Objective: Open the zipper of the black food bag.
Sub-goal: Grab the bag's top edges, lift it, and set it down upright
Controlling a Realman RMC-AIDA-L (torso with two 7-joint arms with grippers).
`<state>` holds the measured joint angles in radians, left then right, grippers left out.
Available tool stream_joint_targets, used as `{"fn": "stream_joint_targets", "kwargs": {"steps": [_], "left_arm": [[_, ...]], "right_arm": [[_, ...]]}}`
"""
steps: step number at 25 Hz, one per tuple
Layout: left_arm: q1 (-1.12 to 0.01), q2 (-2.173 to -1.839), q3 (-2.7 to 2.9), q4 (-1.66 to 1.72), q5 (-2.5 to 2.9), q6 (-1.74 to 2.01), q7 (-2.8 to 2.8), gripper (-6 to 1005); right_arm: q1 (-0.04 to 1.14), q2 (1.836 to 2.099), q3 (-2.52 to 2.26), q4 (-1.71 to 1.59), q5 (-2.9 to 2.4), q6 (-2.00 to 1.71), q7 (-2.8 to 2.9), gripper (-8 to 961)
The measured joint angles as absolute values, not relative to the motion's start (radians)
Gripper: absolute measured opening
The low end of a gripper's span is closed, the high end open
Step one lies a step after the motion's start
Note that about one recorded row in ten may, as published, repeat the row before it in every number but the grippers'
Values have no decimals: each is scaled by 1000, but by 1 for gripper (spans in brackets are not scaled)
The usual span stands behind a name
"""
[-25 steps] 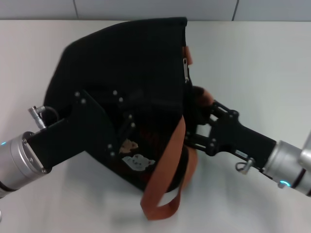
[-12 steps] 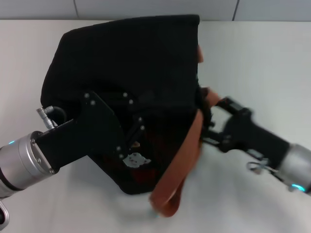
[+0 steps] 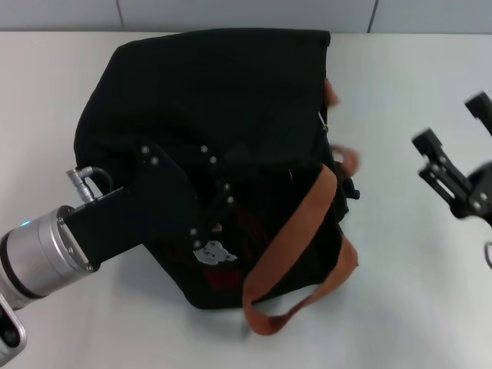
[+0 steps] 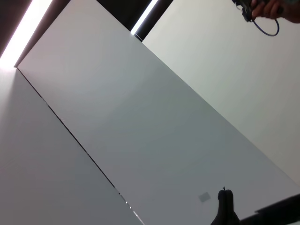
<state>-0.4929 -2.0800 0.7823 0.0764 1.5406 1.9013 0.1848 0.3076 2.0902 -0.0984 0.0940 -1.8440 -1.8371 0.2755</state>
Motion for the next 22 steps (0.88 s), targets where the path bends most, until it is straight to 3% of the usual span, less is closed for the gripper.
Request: {"fn": "stream_joint_targets", "kwargs": {"steps": [11, 22], "left_arm": [[-504, -2080, 782, 64, 1554, 1897, 187, 93], [-511, -2080, 782, 58, 1554, 1894, 187, 94]], "right_arm": [[505, 2092, -104, 186, -1855, -1722, 255, 831], [430, 2088, -116, 167, -1910, -1674, 254, 831]]}}
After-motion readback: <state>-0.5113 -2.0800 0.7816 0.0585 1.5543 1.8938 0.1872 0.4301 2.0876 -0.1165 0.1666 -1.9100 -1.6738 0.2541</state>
